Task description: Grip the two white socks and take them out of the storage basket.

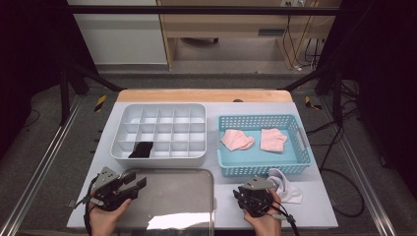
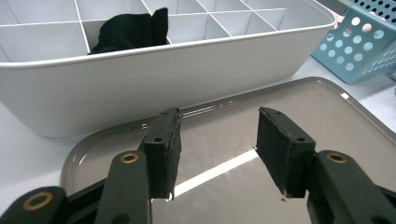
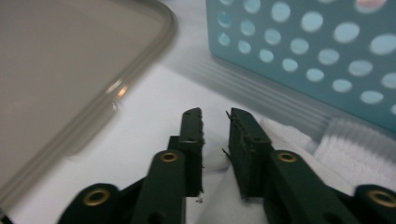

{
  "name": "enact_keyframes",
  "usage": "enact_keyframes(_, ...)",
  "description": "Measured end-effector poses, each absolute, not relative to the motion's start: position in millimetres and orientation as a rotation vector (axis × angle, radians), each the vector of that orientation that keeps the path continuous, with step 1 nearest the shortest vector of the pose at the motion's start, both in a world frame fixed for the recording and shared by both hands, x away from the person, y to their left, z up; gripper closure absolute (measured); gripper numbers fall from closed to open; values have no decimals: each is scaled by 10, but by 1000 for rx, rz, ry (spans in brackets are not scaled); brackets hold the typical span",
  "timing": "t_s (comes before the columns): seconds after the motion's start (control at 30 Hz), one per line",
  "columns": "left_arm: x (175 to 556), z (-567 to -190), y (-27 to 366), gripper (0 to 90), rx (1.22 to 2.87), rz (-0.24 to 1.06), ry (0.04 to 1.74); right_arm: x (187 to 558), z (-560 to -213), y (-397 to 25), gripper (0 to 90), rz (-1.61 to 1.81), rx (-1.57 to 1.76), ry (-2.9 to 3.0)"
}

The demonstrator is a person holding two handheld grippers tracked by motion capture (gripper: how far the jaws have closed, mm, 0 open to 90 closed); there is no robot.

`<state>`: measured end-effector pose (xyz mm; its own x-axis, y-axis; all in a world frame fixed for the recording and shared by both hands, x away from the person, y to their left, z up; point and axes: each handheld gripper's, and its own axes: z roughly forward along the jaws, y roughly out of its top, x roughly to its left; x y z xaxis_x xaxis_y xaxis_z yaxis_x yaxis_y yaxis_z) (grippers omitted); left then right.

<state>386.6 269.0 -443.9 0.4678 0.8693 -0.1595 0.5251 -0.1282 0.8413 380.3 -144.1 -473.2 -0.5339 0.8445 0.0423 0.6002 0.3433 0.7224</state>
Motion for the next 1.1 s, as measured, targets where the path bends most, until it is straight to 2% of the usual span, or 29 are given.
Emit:
enact_keyframes(0.07, 3867, -4444, 2683, 484, 1798, 469, 1183, 3790, -4745, -1463, 667, 997, 1277, 2257)
enact_keyframes(0.1, 3869, -4446, 2681, 484, 1798, 468, 1184, 3773, -4738, -1478, 618, 967, 1281, 2245)
enact_keyframes(0.2, 3871, -4450, 2681, 484, 1799, 464, 1186, 3779, -4768, -1497, 611, 961, 1290, 2259)
enact_keyframes(0.27, 3870, -4448, 2681, 484, 1799, 465, 1186, 3780, -4788, -1483, 674, 936, 1273, 2257)
enact_keyframes(0.33, 3869, -4447, 2683, 484, 1798, 465, 1185, 3780, -4765, -1467, 816, 909, 1268, 2271)
enact_keyframes(0.4, 3868, -4445, 2687, 484, 1797, 463, 1186, 3787, -4765, -1459, 855, 917, 1278, 2275)
enact_keyframes(0.5, 3866, -4442, 2691, 484, 1793, 466, 1185, 3795, -4744, -1457, 866, 916, 1281, 2281)
enact_keyframes(0.77, 3872, -4443, 2701, 484, 1789, 467, 1191, 3721, -4446, -1341, 861, 1227, 1173, 2299)
enact_keyframes(0.97, 3867, -4438, 2695, 482, 1786, 459, 1189, 3766, -4379, -941, 857, 1345, 1080, 2374)
enact_keyframes(1.0, 3862, -4432, 2691, 482, 1786, 462, 1184, 3810, -4433, -781, 855, 1338, 1058, 2409)
enact_keyframes(1.1, 3860, -4429, 2689, 481, 1785, 464, 1183, 3841, -4525, -642, 846, 1314, 1055, 2457)
